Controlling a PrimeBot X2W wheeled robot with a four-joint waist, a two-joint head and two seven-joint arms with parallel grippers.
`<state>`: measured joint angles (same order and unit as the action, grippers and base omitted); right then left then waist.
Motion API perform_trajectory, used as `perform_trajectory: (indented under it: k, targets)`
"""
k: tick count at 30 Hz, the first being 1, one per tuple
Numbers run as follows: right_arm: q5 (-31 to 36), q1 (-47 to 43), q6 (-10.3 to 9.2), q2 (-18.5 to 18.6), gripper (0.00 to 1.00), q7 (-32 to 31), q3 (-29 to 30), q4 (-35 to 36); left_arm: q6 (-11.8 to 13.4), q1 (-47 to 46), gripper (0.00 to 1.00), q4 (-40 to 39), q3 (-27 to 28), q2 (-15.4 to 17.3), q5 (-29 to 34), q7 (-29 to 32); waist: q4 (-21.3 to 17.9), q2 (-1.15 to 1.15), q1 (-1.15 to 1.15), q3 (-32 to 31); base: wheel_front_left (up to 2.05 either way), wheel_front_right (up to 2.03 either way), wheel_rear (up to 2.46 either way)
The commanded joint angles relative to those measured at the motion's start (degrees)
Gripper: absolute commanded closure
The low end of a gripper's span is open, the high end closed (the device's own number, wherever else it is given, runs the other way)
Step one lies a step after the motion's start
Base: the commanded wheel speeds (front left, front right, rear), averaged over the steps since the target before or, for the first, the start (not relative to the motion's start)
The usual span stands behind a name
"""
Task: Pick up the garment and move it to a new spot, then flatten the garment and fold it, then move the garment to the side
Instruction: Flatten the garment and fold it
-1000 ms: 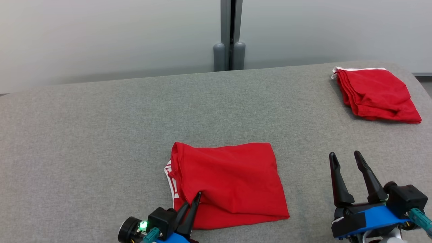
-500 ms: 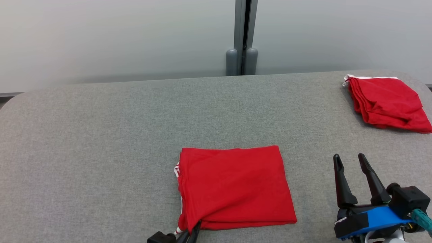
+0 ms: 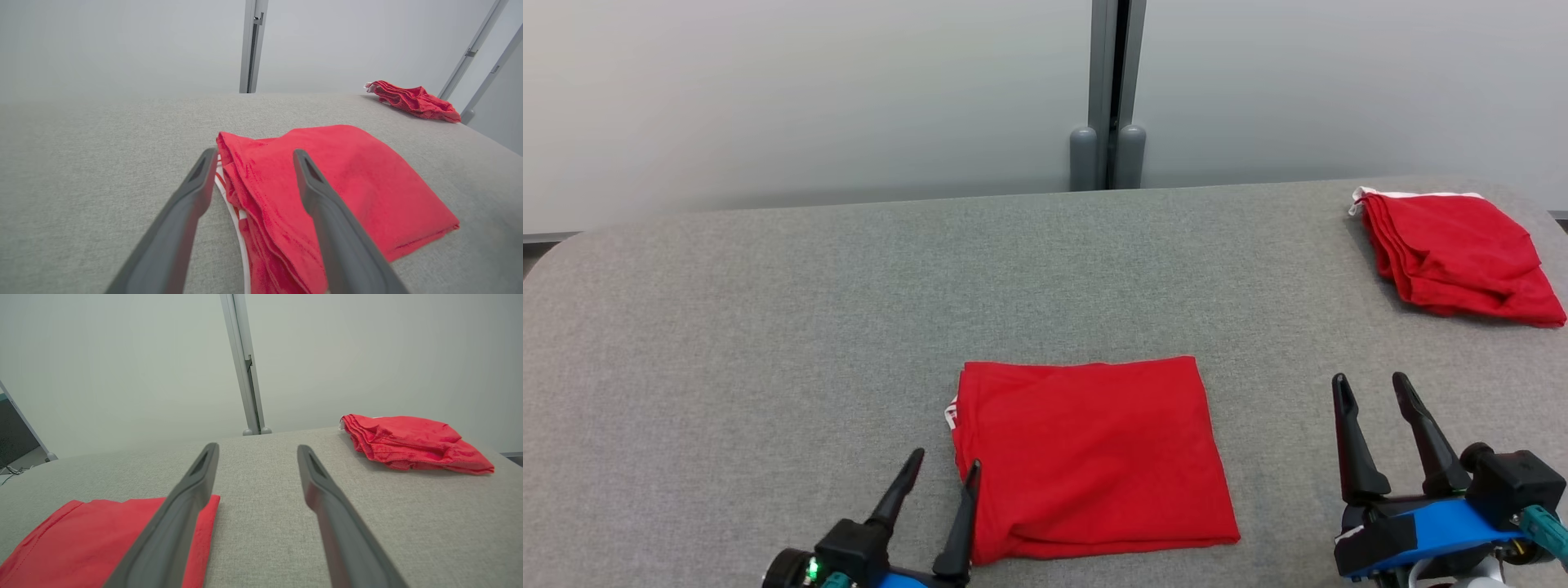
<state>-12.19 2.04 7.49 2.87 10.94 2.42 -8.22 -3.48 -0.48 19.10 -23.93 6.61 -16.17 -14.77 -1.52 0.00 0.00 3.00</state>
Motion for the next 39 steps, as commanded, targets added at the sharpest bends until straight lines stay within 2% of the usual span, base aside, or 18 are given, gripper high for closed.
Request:
perform_trajectory:
  k: [1,11,21,39]
  targets:
    - [0.38,-0.10,0.01,0.05,0.00,0.22,0.20,0.23,0.75,-0.97,0.00,-1.25,1.49,0.21,-0.36,-0.39,0.14,0.00,0.00,-0.15,0.00,0.00,0.00]
    - [0.26,-0.63,0.01,0.05,0.00,0.17,0.06,0.53,3.05,0.06,0.00,-9.61,11.00,0.61,0.73,-0.45,1.25,0.00,0.00,-1.60,0.00,0.00,0.00]
    - [1.10,-2.56,0.01,0.05,0.00,-0.77,-0.24,1.27,4.41,2.35,0.00,-13.16,18.94,0.05,2.90,-0.41,2.62,0.00,0.00,-2.90,0.00,0.00,0.00]
    - [1.87,-4.67,0.01,0.04,0.00,-3.08,-0.81,3.30,3.39,3.60,0.00,-11.26,22.52,-1.34,5.90,-0.42,3.73,0.00,0.00,-2.59,0.00,0.00,0.00]
